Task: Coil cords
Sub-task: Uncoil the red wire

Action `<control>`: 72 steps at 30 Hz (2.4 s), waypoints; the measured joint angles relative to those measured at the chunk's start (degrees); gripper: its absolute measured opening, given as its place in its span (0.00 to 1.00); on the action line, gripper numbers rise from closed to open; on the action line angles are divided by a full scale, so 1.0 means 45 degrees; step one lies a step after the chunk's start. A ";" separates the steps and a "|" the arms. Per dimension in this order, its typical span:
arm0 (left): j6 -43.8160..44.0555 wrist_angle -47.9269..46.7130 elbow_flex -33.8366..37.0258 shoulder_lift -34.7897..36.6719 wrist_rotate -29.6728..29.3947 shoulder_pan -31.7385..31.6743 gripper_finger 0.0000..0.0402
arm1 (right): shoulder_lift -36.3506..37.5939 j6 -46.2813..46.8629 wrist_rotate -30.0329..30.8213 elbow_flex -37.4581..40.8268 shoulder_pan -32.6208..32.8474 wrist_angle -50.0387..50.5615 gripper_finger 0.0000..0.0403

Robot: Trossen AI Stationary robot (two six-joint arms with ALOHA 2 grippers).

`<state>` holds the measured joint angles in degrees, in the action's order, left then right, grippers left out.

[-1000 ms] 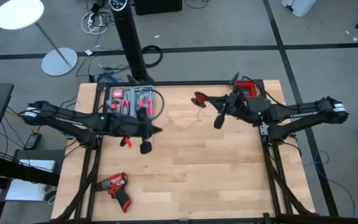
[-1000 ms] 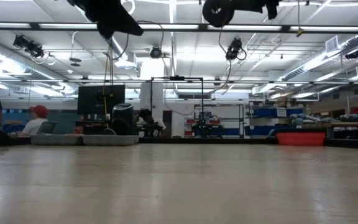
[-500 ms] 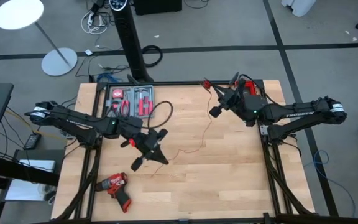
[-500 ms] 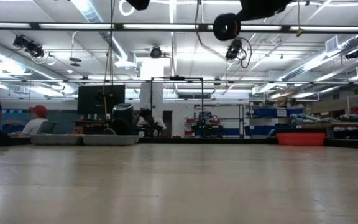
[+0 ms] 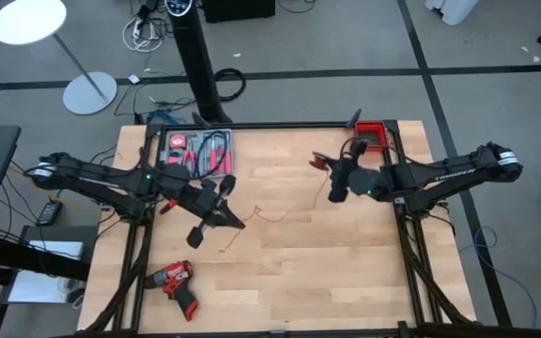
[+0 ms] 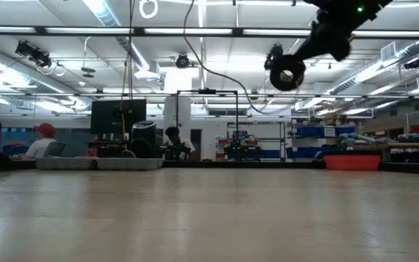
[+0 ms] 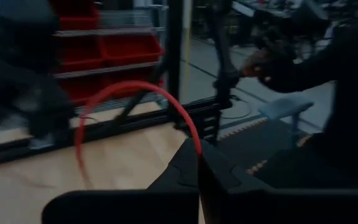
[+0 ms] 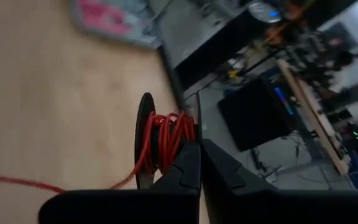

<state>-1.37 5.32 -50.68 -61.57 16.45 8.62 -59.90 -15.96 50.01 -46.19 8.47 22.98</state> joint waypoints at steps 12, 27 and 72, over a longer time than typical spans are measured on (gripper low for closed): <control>-0.1331 0.0085 -0.0010 0.0698 -0.6191 -0.0001 0.00 | 0.0000 0.1959 -0.2718 0.0000 0.0746 0.3452 0.00; -0.1064 -0.2224 -0.0005 0.0054 -0.9170 0.0019 0.00 | 0.0170 0.2820 -0.6312 0.0000 0.1046 -0.3126 0.00; -0.1690 0.0663 0.0000 0.0635 -0.6278 0.0253 0.00 | 0.0209 0.4926 -0.1817 0.0000 0.0383 0.5130 0.00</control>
<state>-8.98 8.31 -50.68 -58.71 -11.80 9.76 -58.96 6.20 41.83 -46.19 10.19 46.07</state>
